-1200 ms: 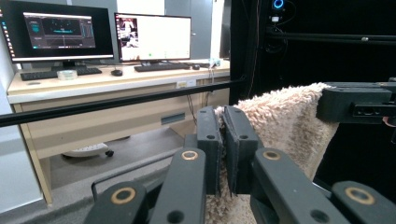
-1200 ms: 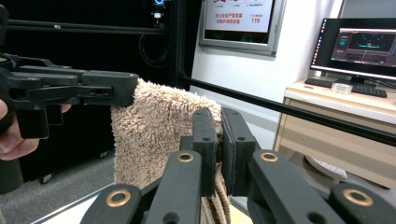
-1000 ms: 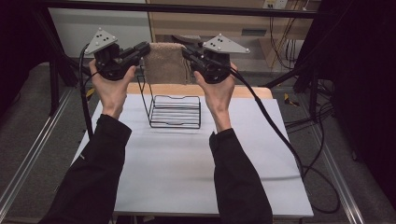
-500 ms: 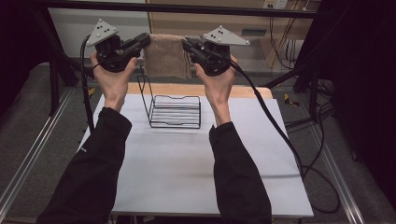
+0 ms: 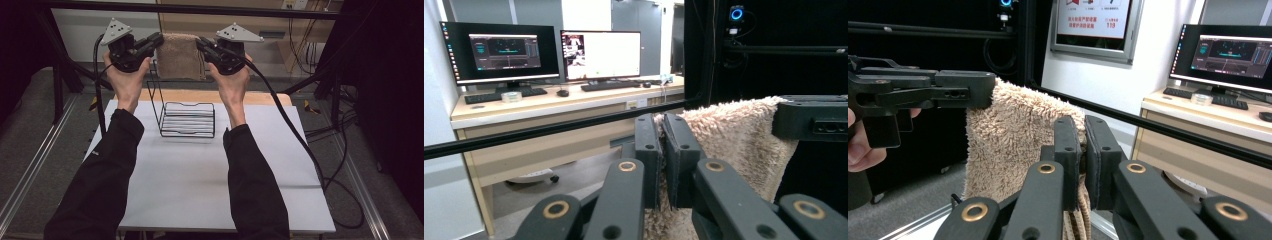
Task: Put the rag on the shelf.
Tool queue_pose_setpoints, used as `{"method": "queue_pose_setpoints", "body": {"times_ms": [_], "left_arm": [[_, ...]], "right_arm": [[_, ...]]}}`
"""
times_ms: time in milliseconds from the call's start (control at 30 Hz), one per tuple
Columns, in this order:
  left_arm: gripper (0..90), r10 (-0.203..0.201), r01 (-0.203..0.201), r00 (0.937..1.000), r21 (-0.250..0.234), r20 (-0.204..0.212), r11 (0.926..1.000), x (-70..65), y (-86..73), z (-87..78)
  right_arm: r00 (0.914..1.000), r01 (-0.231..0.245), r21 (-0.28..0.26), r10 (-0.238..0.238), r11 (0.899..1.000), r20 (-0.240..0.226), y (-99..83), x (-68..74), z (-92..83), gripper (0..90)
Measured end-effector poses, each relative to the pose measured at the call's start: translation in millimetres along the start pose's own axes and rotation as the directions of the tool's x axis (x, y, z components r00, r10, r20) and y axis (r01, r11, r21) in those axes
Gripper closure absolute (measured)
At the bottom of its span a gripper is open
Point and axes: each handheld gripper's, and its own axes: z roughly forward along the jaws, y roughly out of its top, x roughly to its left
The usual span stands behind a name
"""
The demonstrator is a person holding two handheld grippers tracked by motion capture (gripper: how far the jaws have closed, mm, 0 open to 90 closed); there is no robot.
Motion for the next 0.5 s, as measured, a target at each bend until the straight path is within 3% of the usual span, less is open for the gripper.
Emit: {"method": "queue_pose_setpoints", "body": {"times_ms": [500], "left_arm": [[85.4, -0.002, 0.002, 1.0, 0.05, -0.007, 0.9987, 7.3, -19.4, 13.1]], "right_arm": [[0.9999, -0.007, 0.057, 0.006, 0.998, 0.012, -18.7, -5.7, 14.9, 85.4]]}}
